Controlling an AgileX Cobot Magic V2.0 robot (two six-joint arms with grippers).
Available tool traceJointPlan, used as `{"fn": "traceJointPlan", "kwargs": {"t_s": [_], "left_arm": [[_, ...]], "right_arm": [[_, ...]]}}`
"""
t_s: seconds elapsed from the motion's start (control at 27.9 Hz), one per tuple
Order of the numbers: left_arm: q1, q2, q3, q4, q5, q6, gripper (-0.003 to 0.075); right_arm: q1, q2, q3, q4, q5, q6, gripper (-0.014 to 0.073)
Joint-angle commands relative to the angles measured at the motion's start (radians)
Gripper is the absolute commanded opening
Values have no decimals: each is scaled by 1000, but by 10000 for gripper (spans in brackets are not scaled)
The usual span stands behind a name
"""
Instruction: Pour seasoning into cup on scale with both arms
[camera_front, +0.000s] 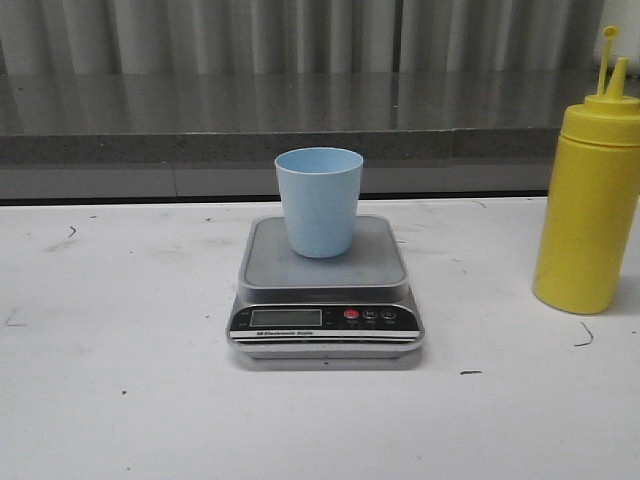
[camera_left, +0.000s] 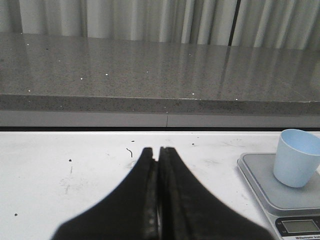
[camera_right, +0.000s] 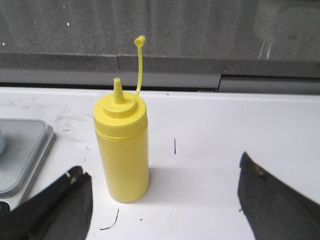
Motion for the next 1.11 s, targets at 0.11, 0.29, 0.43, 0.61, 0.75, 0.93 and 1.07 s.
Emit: {"fn": "traceJointPlan", "kwargs": {"t_s": [0.11,0.29,0.43,0.61,0.75,0.93,1.07], "left_arm": [[0,12,-26,5,-87,-7,-20],[0,12,-26,5,-85,-7,-20],[0,12,-26,5,-85,-7,-20],[0,12,-26,5,-85,-7,-20],[0,12,-26,5,-85,-7,-20],[0,12,-26,5,-85,-7,-20],[0,12,-26,5,-85,-7,-20]], "right_arm": [[59,185,-33,4,-195,-1,609],[148,273,-26,4,-301,-1,609],[197,338,-1,5,-394,-1,609],[218,419,58,5,-539,-1,609],[215,495,111,36,-670,-1,609],[215,599,162,90,-853,-2,609],[215,689,171,159,-936,-16,609]]}}
